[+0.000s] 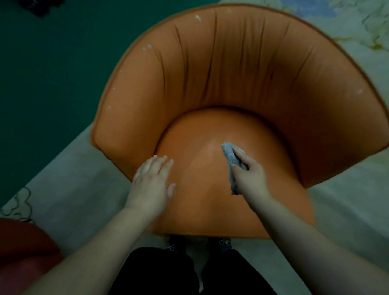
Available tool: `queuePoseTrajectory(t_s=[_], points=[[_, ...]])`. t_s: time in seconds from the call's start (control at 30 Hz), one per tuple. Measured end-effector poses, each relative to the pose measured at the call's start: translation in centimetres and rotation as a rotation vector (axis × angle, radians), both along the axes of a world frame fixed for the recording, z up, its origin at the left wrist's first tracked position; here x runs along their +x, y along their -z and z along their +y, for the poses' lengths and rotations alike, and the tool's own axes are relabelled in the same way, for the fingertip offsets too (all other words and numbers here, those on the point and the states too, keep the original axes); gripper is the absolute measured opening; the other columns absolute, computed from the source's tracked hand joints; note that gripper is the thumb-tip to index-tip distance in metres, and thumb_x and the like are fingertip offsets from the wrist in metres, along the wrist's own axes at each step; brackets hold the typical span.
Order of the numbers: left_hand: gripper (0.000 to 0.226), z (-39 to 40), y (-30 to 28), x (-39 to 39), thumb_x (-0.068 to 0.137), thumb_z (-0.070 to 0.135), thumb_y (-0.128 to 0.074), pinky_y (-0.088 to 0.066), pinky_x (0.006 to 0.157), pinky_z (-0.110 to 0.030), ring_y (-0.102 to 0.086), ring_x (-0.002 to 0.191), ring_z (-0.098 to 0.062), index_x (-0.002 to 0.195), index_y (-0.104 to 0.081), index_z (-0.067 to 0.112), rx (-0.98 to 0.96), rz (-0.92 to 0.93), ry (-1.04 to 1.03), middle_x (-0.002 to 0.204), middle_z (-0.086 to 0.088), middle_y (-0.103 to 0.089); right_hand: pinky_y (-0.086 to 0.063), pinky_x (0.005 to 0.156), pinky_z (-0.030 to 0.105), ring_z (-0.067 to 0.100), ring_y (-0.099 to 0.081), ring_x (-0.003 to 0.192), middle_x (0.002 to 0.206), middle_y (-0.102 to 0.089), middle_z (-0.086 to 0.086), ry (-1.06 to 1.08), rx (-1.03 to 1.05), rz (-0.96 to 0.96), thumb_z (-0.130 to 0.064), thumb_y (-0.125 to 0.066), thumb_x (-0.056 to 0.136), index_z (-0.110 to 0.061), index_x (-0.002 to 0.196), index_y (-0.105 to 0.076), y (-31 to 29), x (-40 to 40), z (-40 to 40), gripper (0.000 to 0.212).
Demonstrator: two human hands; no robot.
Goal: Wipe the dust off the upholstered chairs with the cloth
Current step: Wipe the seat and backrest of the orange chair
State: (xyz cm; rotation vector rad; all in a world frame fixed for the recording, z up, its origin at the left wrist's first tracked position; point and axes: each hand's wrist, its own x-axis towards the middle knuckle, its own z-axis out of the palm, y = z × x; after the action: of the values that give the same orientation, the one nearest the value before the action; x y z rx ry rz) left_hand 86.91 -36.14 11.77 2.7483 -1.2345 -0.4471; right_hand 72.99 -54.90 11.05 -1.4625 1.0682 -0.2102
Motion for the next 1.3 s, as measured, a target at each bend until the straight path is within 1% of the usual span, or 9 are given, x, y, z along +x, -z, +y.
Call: queuePoseTrajectory(t_s=[0.13, 0.27, 0.37, 0.47, 0.6, 0.7, 0.9, 1.03, 1.3], points=[[0.062, 1.3, -3.4, 2.3, 0.093, 0.038, -0.053, -0.015, 0.116, -0.038, -0.017, 0.143, -0.021, 0.148, -0.031, 0.02, -0.052, -0.025, -0.05, 0.154, 0.0, -0.028, -0.049, 0.056, 0.028, 0.014, -0.057, 0.062, 0.105, -0.06, 0.005, -0.039, 0.027, -0.038, -0.005, -0.047, 0.093, -0.032, 0.138, -0.047, -3.0, 2.8, 1.1, 0.053], [0.058, 3.2, -6.2, 6.6, 0.09, 0.03, -0.061, -0.023, 0.111, -0.044, -0.026, 0.138, -0.025, 0.143, -0.042, 0.016, -0.153, -0.023, -0.095, 0.15, -0.003, -0.036, -0.054, 0.086, 0.036, 0.013, -0.063, 0.094, 0.121, -0.057, -0.012, -0.02, -0.02, -0.098, -0.016, -0.053, 0.095, -0.027, 0.133, -0.053, -4.7, 7.2, 3.6, 0.039], [0.055, 4.6, -7.3, 10.8, 0.086, 0.024, -0.066, -0.031, 0.108, -0.048, -0.033, 0.132, -0.03, 0.137, -0.049, 0.013, -0.237, -0.051, -0.156, 0.144, -0.006, -0.042, -0.041, 0.086, 0.008, -0.025, -0.049, 0.093, 0.114, -0.049, -0.025, -0.017, -0.049, -0.144, -0.02, -0.055, 0.095, -0.025, 0.131, -0.055, -4.9, 11.0, 6.1, 0.036], [0.056, 6.4, -7.0, 15.3, 0.083, 0.021, -0.068, -0.032, 0.107, -0.045, -0.038, 0.128, -0.033, 0.135, -0.052, 0.008, -0.262, -0.053, -0.131, 0.14, -0.012, -0.046, -0.036, 0.075, -0.005, -0.034, -0.042, 0.091, 0.111, -0.05, -0.025, 0.044, -0.055, -0.179, -0.015, -0.055, 0.094, -0.021, 0.129, -0.057, -4.5, 14.8, 9.0, 0.036], [0.066, 7.9, -5.6, 20.7, 0.084, 0.026, -0.068, -0.027, 0.109, -0.036, -0.035, 0.131, -0.029, 0.142, -0.042, 0.011, -0.241, 0.039, -0.069, 0.143, -0.011, -0.04, -0.042, 0.09, 0.007, -0.019, -0.05, 0.102, 0.124, -0.052, -0.014, 0.142, -0.09, -0.2, -0.011, -0.055, 0.094, -0.023, 0.131, -0.055, -3.4, 19.9, 12.4, 0.039], [0.079, 8.1, -4.2, 24.0, 0.085, 0.034, -0.068, -0.021, 0.111, -0.029, -0.029, 0.137, -0.023, 0.149, -0.027, 0.013, -0.191, 0.189, -0.015, 0.152, -0.008, -0.028, -0.047, 0.087, 0.012, -0.003, -0.054, 0.107, 0.133, -0.05, -0.003, 0.243, -0.082, -0.215, -0.007, -0.056, 0.092, -0.025, 0.134, -0.051, -3.0, 23.0, 14.5, 0.046], [0.082, 6.6, -2.4, 27.5, 0.088, 0.025, -0.064, -0.044, 0.102, -0.037, -0.05, 0.123, -0.017, 0.152, -0.014, 0.018, -0.153, 0.612, -0.013, 0.151, -0.005, -0.035, -0.03, 0.107, 0.014, 0.013, -0.042, 0.119, 0.124, -0.043, 0.002, 0.144, -0.245, -0.177, -0.005, -0.06, 0.089, -0.027, 0.13, -0.053, -1.4, 28.5, 17.2, 0.047], [0.083, 6.0, -1.5, 28.4, 0.09, 0.018, -0.063, -0.048, 0.077, -0.007, -0.057, 0.096, 0.005, 0.152, -0.008, 0.026, -0.214, 0.754, -0.022, 0.146, 0.011, -0.036, -0.017, 0.096, -0.002, 0.014, -0.034, 0.113, 0.123, -0.039, -0.001, 0.165, -0.394, -0.078, -0.013, -0.06, 0.091, -0.047, 0.122, -0.051, 0.6, 31.1, 18.8, 0.046], [0.099, 4.8, -0.2, 30.2, 0.081, 0.029, -0.073, -0.049, 0.096, -0.033, -0.049, 0.119, -0.006, 0.152, -0.003, 0.036, -0.307, 0.841, -0.066, 0.145, 0.017, -0.035, -0.025, 0.098, 0.018, 0.022, -0.039, 0.109, 0.112, -0.038, 0.0, 0.117, -0.675, -0.055, -0.015, -0.062, 0.089, -0.032, 0.122, -0.063, 1.1, 36.7, 9.4, 0.036]])
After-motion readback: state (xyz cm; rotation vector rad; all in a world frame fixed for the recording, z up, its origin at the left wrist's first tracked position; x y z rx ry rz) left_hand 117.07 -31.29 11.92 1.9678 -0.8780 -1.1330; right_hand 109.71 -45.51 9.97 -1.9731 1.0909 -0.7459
